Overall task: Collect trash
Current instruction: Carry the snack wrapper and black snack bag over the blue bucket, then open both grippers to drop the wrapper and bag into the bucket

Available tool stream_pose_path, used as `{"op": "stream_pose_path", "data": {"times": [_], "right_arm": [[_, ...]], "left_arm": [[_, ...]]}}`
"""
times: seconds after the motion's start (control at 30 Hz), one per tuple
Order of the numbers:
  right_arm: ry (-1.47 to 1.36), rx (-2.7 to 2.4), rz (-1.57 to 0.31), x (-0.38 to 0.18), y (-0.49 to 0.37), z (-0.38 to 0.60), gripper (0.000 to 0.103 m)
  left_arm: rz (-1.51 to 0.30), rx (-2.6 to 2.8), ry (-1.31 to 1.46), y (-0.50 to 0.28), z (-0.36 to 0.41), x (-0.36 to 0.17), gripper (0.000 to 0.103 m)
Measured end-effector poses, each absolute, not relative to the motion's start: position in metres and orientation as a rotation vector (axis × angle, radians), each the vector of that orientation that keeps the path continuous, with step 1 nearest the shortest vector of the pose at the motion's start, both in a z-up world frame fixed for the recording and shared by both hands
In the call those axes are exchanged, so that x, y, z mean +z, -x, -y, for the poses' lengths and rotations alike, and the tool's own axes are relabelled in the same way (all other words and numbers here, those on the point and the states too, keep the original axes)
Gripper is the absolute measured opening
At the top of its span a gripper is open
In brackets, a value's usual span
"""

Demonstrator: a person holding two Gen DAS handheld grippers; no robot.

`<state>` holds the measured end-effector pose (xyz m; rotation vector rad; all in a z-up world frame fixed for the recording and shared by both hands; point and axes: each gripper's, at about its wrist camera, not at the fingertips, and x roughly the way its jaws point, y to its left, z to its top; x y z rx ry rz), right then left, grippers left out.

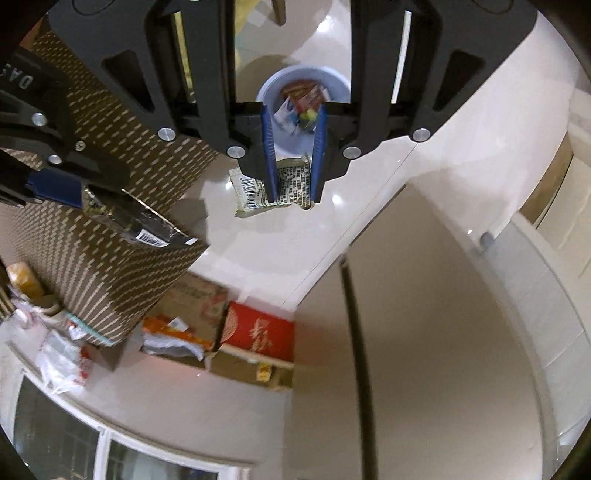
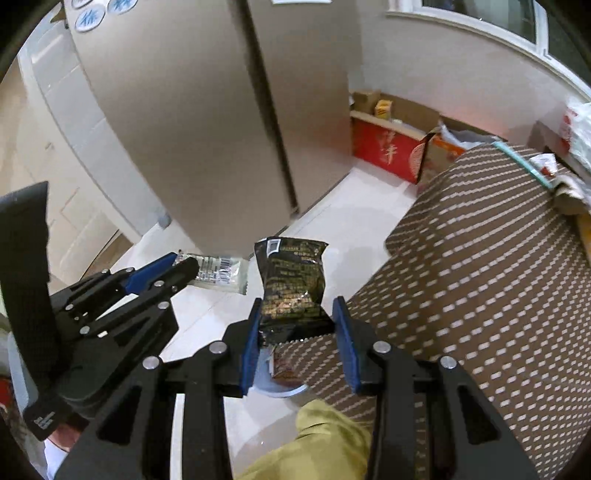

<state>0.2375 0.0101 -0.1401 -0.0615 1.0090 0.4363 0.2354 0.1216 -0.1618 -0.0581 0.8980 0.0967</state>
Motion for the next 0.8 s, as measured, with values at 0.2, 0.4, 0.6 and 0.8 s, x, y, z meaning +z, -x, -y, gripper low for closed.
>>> {"op": "stream_pose_path", "data": {"times": [0.2, 0.4, 0.6, 0.8], "right_arm": [[0.075, 0.448, -1.067, -0.162, -0.231, -0.029, 0.037], [0.092, 0.436, -1.114, -0.182, -0.229, -0.032, 0.037], [0.101, 0.463, -1.164, -0.203, -0.224, -0.049, 0.042], [0.108, 0.456, -1.103, -0.196, -0.219, -0.057, 0.072]], "left_arm": [[-0.955, 0.136, 0.106, -0.226, -0.142, -0.185, 0.033], [-0.98, 0.16, 0.126, -0.213, -0.158, -0.202, 0.052], [-1.001, 0.187, 0.154, -0.198, -0.17, -0.213, 0.052], [-0.999, 0.188, 0.196, -0.177, -0.178, -0.217, 0.052]]}}
